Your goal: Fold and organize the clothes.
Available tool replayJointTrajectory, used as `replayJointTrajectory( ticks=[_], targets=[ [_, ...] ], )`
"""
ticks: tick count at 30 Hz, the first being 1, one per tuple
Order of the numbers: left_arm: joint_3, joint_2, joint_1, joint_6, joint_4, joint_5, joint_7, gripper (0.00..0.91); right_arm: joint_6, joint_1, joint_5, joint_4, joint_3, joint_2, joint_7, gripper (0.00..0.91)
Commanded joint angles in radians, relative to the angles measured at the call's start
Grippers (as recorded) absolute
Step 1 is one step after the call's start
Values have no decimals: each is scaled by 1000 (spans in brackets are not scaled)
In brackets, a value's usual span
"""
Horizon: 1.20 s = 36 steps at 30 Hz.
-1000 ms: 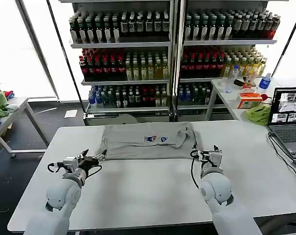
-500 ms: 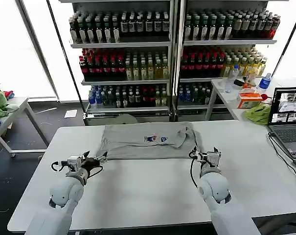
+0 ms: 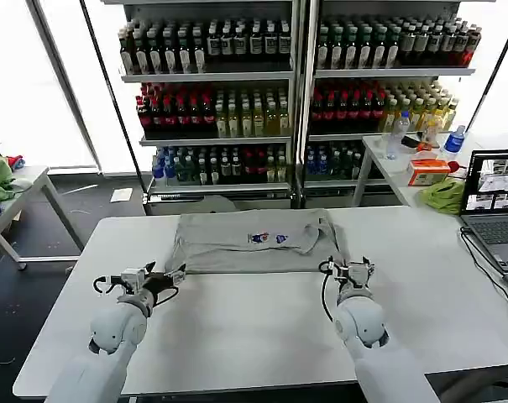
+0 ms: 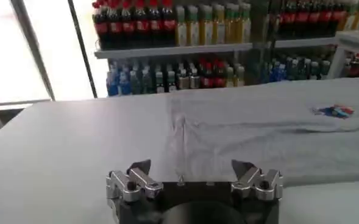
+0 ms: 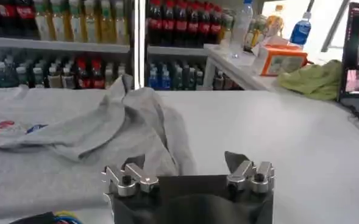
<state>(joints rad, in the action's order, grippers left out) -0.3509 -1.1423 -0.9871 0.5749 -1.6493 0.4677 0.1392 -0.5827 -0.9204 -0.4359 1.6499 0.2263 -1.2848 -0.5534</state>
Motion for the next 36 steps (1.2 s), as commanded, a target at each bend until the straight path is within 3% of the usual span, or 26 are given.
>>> replayJointTrajectory(
  ticks=[1, 6, 8, 10, 11, 12, 13, 15, 16, 17, 20, 21, 23, 36],
  targets=[
    [4, 2, -1, 1, 10, -4, 1, 907, 0, 0, 4, -14, 0, -7, -1, 907],
    [9, 3, -4, 2, 6, -7, 1, 907, 0, -2, 4, -15, -1, -18, -7, 907],
    [9, 3, -4, 2, 7, -8, 0, 786, 0, -4, 5, -15, -1, -22, -9, 907],
    [10, 4, -4, 2, 8, -7, -1, 453, 0, -7, 5, -17, 0, -23, -9, 907],
    [11, 4, -5, 2, 8, -7, -1, 343, 0, -9, 6, -18, 0, -23, -9, 907],
    [12, 4, -6, 2, 9, -8, -1, 302, 0, -11, 6, -19, 0, -23, -8, 907],
    [12, 3, -6, 2, 10, -7, -2, 202, 0, -13, 7, -20, 1, -24, -7, 816],
    [13, 1, -7, 2, 14, -8, -3, 111, 0, -17, 9, -21, 2, -25, -5, 665],
    [13, -1, -7, 2, 15, -9, -3, 71, 0, -18, 9, -22, 2, -25, -2, 484],
    [14, -2, -8, 2, 16, -9, -4, 60, 0, -18, 10, -22, 3, -25, -2, 373],
    [18, -6, -10, 2, 19, -10, -5, 10, 1, -21, 11, -26, 3, -29, 4, 202],
    [18, -8, -10, 2, 20, -12, -5, 10, 1, -22, 12, -27, 3, -29, 4, 40],
    [18, -9, -10, 2, 20, -11, -6, 10, 1, -23, 11, -29, 3, -31, 6, 0],
    [22, -13, -10, 2, 25, -17, -9, 10, 2, -35, 7, -32, 11, -39, 19, 0]
  ],
)
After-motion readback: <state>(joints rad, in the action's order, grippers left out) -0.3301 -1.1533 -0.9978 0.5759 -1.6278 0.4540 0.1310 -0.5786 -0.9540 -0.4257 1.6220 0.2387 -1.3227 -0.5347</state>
